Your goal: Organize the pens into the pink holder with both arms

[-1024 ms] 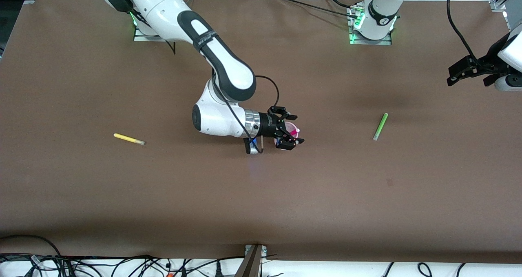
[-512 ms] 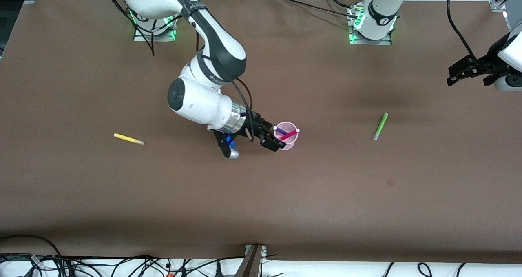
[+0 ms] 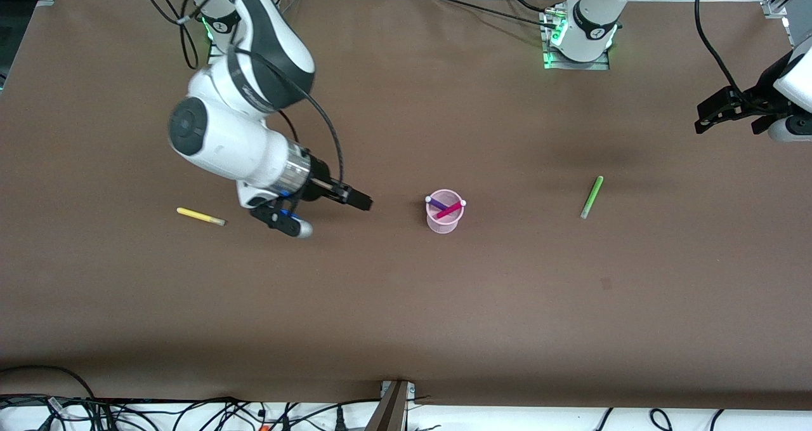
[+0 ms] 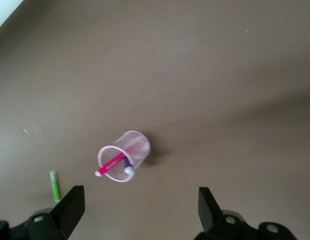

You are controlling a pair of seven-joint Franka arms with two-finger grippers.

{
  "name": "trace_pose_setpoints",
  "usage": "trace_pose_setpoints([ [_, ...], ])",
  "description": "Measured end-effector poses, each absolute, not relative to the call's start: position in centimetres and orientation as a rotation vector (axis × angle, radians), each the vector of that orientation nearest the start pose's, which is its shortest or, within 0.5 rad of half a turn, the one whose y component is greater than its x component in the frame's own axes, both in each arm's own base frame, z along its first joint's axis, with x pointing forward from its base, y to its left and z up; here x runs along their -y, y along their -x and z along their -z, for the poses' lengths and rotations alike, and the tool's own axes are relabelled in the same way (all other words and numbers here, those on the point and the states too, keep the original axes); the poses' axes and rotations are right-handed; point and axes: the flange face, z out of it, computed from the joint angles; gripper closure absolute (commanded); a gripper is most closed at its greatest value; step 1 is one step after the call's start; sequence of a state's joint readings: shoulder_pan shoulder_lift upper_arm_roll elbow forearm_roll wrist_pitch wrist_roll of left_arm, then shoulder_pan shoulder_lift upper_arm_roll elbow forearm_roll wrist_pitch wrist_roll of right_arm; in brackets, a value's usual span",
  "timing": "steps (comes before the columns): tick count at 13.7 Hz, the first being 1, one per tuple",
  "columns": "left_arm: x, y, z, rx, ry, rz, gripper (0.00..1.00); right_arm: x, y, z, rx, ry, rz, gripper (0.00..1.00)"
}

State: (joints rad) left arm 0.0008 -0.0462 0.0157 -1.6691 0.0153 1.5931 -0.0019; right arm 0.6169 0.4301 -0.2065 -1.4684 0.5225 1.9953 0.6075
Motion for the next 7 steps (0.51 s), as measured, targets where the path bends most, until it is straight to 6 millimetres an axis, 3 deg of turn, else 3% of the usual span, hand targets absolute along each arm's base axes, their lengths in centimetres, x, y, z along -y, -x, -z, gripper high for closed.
trace_pose_setpoints([
  [7,-0.9,-54.0,-60.5,0.023,3.127,-0.047,0.00,-22.3,-55.5,-48.3,0.003,2.962,-0.020,0.00],
])
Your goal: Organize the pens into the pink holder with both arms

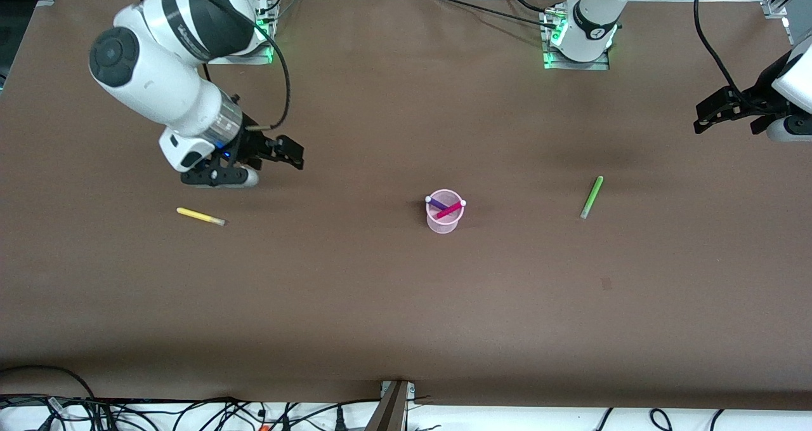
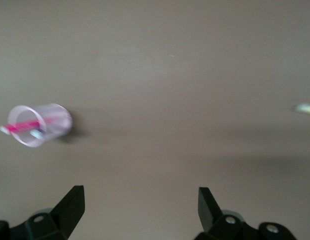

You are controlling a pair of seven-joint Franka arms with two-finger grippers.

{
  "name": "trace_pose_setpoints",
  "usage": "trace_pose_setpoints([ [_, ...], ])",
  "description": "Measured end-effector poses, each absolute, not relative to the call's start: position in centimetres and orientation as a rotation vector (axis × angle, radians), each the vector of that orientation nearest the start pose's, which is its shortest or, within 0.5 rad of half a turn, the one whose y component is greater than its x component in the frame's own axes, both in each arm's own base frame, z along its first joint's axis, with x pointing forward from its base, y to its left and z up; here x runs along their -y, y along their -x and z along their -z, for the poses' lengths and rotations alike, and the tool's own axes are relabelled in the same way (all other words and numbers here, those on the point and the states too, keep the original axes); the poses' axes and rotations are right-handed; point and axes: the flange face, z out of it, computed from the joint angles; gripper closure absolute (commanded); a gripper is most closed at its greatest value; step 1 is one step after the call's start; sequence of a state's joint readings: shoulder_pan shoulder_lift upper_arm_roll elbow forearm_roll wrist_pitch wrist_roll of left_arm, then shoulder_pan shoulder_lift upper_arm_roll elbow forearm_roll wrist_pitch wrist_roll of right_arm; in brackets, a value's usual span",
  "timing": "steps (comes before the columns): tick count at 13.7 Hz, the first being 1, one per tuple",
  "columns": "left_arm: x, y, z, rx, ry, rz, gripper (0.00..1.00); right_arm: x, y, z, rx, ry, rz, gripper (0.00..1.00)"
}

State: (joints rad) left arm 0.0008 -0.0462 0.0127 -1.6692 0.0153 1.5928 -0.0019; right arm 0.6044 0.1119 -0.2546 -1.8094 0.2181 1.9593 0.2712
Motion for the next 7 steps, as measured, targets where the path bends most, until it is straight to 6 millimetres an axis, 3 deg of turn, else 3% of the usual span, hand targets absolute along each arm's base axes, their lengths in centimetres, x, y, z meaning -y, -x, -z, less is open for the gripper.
trace_pose_setpoints([
  [4,-0.9,-54.0,-60.5,0.022,3.127,-0.047,0.00,-15.3,-55.7,-50.2,0.259,3.062,-0.005,0.00],
  [7,-0.8,-54.0,-60.5,0.021,3.127,-0.047,0.00,-12.2,-56.2,-50.5,0.383,3.082,-0.011,0.00],
])
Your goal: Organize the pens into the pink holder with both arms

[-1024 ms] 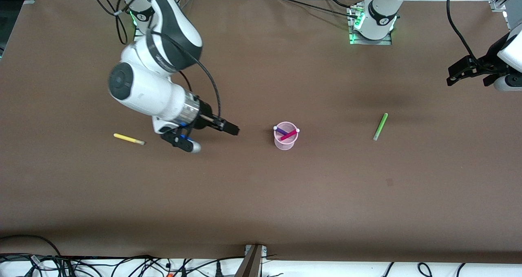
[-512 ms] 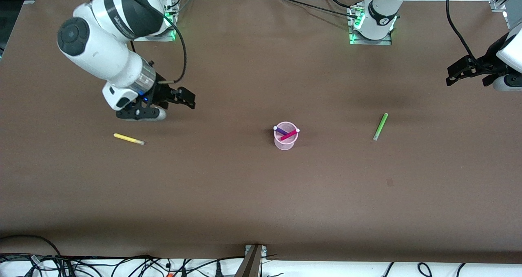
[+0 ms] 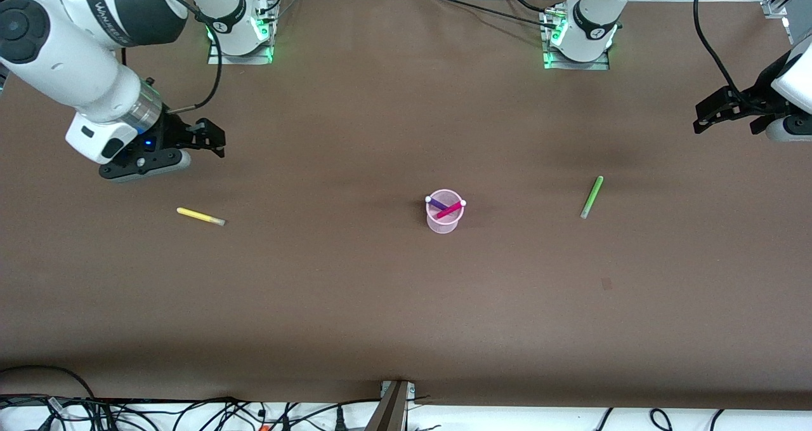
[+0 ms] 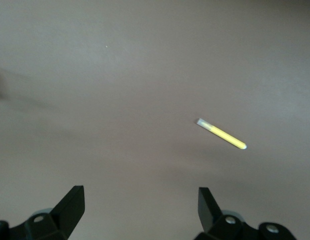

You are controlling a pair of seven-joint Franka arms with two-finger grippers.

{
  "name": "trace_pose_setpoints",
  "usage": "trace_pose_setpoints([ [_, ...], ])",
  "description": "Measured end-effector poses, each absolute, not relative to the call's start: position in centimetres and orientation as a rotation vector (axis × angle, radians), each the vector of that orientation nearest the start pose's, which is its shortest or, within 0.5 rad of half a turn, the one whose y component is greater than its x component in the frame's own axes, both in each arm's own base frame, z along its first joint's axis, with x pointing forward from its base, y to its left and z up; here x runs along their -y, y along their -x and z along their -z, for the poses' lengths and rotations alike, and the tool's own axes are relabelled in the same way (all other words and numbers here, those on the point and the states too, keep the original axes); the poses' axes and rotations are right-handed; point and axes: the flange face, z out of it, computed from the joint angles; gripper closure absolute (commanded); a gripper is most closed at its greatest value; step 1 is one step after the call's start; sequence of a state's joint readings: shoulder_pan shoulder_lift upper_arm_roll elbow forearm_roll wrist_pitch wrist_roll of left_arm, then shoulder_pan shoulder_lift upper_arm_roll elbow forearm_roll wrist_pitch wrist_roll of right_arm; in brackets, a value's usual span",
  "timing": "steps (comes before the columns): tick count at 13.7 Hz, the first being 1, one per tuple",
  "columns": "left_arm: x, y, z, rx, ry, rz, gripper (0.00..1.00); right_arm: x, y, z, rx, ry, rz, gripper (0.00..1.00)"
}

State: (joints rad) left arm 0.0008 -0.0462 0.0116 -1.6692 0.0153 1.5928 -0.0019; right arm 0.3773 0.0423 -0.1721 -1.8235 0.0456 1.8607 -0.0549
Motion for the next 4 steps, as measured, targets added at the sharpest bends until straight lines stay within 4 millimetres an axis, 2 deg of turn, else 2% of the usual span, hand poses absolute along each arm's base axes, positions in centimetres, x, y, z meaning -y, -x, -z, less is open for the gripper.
trace_pose_setpoints([
  [4,-0.81,-54.03,-60.52,0.021,3.127,-0.047,0.00,-11.74,-56.44,-51.54,0.425,3.076,0.011,0.00],
])
